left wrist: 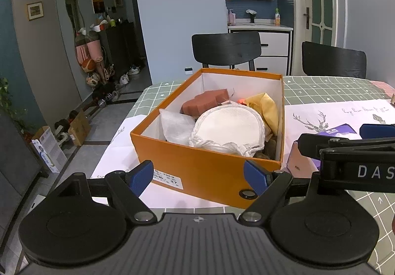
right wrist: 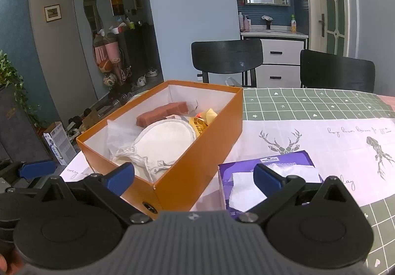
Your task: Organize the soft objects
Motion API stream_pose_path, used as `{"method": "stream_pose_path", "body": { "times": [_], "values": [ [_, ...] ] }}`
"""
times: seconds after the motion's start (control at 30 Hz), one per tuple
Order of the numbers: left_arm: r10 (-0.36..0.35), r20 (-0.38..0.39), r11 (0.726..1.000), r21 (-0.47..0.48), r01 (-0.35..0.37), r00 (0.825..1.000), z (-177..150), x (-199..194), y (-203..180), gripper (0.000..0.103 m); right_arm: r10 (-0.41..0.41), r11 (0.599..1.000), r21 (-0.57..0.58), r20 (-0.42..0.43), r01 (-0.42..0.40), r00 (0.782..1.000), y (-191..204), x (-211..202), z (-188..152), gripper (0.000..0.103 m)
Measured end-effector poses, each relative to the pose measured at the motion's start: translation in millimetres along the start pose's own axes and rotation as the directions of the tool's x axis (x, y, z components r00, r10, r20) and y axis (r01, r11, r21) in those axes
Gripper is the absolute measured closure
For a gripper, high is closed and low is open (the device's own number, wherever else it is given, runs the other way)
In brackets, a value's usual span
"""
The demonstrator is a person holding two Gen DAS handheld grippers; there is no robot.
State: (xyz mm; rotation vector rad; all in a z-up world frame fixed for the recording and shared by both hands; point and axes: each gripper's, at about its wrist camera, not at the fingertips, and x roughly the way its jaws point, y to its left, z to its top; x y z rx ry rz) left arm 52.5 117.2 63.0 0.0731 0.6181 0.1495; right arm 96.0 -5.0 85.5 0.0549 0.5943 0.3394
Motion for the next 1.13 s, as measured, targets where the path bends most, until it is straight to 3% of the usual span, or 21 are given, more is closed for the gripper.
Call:
{"method": "stream_pose_path", "body": {
  "times": [1.13],
  "values": [
    [-0.019,0.015,1.000,0.016,0.018,1.000,-8.8,-5.2,-1.9,0.006,-0.003,1.000,-0.002,-0.003,0.003,1.000,-0.1,-2.9,-4.1,0.003]
  ]
}}
